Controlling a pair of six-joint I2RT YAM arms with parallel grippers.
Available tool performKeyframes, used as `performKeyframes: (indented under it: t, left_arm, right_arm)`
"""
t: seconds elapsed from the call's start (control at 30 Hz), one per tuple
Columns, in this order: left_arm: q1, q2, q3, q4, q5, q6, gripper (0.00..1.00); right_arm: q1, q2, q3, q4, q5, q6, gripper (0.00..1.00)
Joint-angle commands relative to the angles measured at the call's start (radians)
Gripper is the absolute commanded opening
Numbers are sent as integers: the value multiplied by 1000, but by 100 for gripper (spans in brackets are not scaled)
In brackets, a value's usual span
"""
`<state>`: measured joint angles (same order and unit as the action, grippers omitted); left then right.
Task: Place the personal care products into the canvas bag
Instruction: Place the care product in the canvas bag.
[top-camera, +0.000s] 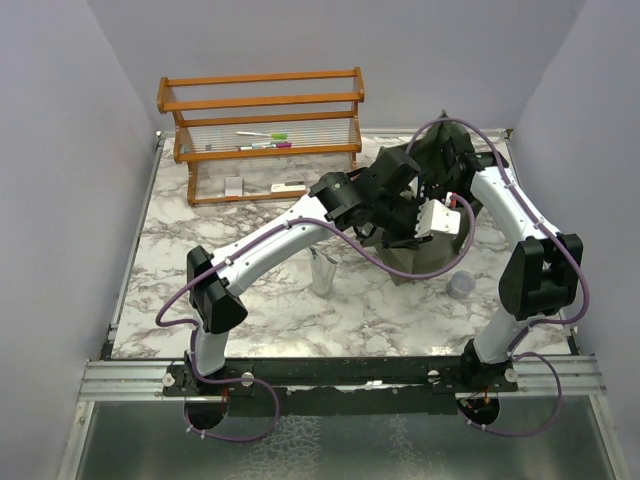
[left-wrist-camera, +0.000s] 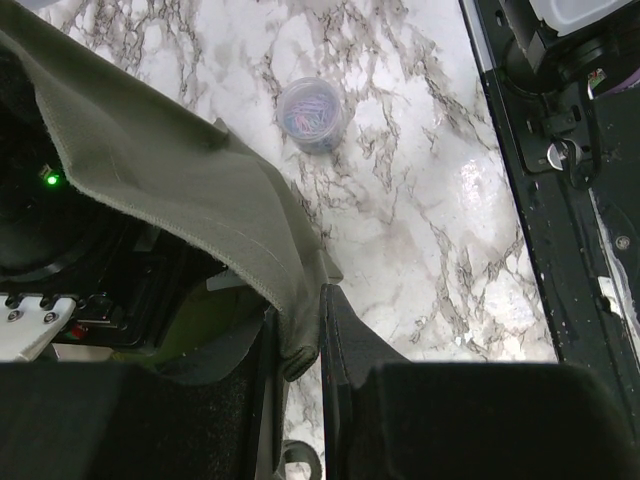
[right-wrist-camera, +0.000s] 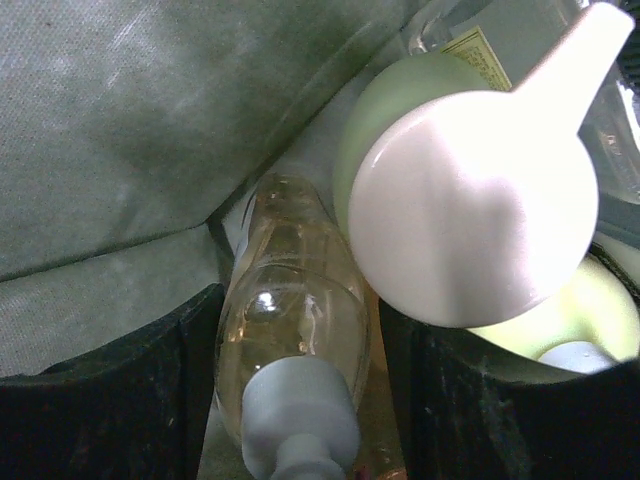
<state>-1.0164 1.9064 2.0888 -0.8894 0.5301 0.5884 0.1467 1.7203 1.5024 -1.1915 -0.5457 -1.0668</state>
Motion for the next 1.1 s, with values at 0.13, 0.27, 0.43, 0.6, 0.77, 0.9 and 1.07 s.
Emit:
performKeyframes:
  t: [0.13,0.27,0.43,0.6,0.77,0.9,1.07]
  left_arm:
    - [-16,-59,7,70,44,20,0]
    - [-16,-64,-16,66,44,32,0]
    - [-16,-66,-26,61,45,38,0]
    - [-16,-64,-23,61,44,46,0]
    - [-16,-66,-29,58,43,45,0]
    - [-15,-69,-33,56,41,48,0]
    - [-15,-70,-36,53,41,51,0]
  right_arm:
    - [2,-16,59,51,-29,1,75]
    - [2,-25,63,52,-39,16,83]
    - [1,-41,65,46,-38,23,91]
    - [1,-57,65,40,-46,28,100]
    - [0,-71,79,39,-68,45,100]
    - [1,-87,111,46,-86,84,100]
    - [0,-100,180,37,-110,133,100]
